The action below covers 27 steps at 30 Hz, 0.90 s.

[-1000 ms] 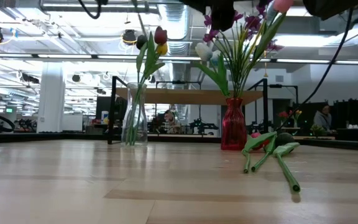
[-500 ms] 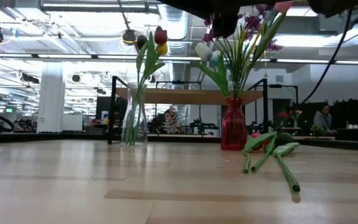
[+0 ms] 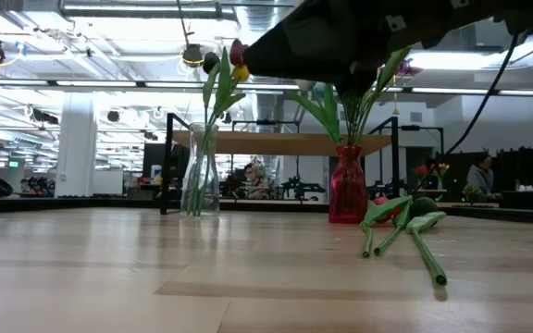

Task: Pick and place flowers into a vace then onto a shelf
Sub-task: Put the yellow flower into the transparent vase

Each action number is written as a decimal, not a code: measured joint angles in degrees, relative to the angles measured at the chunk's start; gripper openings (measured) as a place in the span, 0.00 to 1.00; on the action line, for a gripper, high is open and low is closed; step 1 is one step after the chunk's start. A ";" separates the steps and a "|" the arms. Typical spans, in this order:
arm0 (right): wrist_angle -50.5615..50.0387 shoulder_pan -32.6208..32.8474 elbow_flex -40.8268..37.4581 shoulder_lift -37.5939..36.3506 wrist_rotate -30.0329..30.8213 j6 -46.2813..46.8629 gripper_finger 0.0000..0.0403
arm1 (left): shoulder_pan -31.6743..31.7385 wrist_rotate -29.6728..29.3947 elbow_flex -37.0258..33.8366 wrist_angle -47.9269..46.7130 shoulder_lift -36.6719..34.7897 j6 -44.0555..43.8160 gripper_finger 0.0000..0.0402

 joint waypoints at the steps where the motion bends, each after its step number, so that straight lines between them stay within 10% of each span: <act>1: 0.04 0.00 0.00 0.00 -0.38 0.04 0.13 | 1.83 2.07 -0.01 -0.30 0.32 -0.28 0.00; 9: 0.14 0.00 0.00 0.00 -2.38 0.06 0.13 | 11.64 12.31 -0.03 -1.08 5.57 -1.01 0.00; 27: -0.27 0.10 0.00 0.00 -2.61 1.62 0.13 | 15.08 11.81 -0.05 1.34 10.88 1.64 0.05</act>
